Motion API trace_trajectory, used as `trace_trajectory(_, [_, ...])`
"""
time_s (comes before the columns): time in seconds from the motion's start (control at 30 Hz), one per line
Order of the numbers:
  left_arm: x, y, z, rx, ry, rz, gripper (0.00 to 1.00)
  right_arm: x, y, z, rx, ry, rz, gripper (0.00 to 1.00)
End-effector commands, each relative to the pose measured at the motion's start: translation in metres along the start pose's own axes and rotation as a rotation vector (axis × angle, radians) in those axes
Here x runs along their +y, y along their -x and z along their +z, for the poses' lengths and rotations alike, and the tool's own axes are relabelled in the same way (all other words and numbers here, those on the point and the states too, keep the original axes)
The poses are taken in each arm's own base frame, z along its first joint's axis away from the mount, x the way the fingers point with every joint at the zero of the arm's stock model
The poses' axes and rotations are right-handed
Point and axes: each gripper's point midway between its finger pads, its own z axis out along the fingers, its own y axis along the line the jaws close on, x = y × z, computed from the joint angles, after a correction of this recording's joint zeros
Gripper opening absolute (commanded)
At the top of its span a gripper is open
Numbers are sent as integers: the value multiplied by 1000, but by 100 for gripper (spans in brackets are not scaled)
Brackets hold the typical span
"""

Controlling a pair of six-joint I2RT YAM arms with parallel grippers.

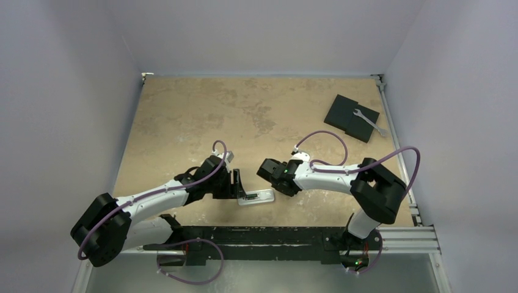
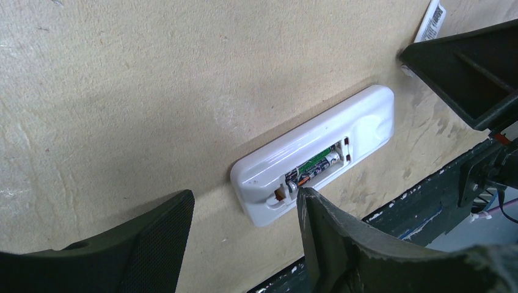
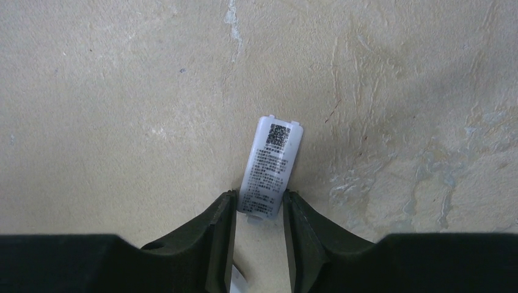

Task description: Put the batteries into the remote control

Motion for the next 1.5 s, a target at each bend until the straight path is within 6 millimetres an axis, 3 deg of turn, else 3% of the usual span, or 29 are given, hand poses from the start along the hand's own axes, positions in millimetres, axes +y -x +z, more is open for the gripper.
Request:
trace_trajectory(0.0, [-10, 10, -3, -30, -31, 24, 63, 8, 4, -2, -7, 5, 39, 38])
trace_trajectory(0.23, [-9, 9, -3, -30, -29, 22, 63, -1, 10, -3, -34, -14, 23, 26])
trace_trajectory(0.5, [-9, 9, -2, -28, -30, 10, 63, -6, 16, -8, -54, 10, -21, 1])
trace_trajectory(1.07, [-21, 22, -9, -53, -42, 15, 69, -2, 31, -26, -89, 125, -167, 0])
trace_trajectory(1.47, [-46, 47, -9, -70, -89, 100, 70, 6, 18, -35, -31, 255, -334, 0])
